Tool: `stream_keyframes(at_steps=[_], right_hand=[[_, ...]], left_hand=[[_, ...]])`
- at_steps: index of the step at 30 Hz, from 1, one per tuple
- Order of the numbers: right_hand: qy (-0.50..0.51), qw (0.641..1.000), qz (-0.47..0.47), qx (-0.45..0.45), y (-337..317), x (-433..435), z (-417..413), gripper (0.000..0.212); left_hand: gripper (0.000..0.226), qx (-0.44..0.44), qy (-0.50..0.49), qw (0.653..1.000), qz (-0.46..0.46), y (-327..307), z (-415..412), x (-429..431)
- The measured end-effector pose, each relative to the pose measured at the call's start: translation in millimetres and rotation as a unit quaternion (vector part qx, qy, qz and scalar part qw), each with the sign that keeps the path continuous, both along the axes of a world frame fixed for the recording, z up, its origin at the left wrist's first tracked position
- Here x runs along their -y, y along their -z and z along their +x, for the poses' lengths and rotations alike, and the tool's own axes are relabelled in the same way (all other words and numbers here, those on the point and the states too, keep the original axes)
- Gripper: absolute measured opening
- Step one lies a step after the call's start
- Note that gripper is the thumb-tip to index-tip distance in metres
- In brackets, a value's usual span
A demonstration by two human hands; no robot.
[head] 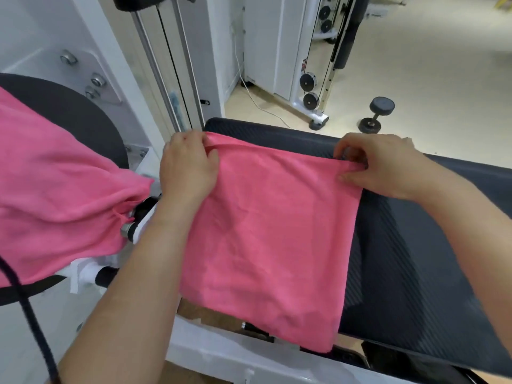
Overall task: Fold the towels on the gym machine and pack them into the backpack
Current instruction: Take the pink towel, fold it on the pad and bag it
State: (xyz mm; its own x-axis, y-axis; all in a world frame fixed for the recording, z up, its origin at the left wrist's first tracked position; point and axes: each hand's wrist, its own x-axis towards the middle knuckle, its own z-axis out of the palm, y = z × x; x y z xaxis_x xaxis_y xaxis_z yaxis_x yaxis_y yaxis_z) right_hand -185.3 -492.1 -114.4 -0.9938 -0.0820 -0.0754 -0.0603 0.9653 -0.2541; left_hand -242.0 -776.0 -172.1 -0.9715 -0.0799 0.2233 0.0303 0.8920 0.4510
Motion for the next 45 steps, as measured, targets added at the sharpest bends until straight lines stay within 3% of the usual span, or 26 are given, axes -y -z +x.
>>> stream_keyframes(at_steps=[6,12,19,24,28,36,40,45], right_hand=[[-0.009,1.000,-0.011,0.027,1.3,-15.5,-0.4,0.018],[-0.043,0.998,0.026,0.025,2.7,-30.6,4.4,0.021],[-0.035,0.993,-0.079,0.076,-14.8,-51.8,46.5,0.008],[0.023,0.982,-0.182,-0.039,-4.0,-73.5,97.0,0.004],[0.046,0.976,-0.151,-0.150,7.4,-86.1,142.0,0.007],[0.031,0.962,-0.089,-0.257,-22.4,-117.7,240.5,0.011],[0.021,0.946,-0.206,-0.249,-43.2,-136.5,287.4,0.016],[0.005,0.931,-0.274,-0.241,-59.3,-152.8,317.1,0.010]], left_hand=[[0.012,0.058,-0.033,0.986,0.152,-9.9,-7.8,4.8],[0.011,0.002,-0.037,0.971,0.238,-13.2,-0.7,11.2],[0.028,-0.038,0.049,0.949,0.308,-15.9,47.7,10.7],[0.035,-0.050,0.058,0.922,0.379,-28.3,83.1,-2.2],[0.031,-0.048,0.051,0.935,0.347,-35.6,116.8,-26.7],[0.030,-0.049,0.112,0.928,0.352,-74.4,202.1,-49.9],[0.032,-0.009,0.168,0.895,0.413,-88.2,236.8,-62.8],[0.033,0.007,0.152,0.826,0.542,-83.6,260.2,-88.6]])
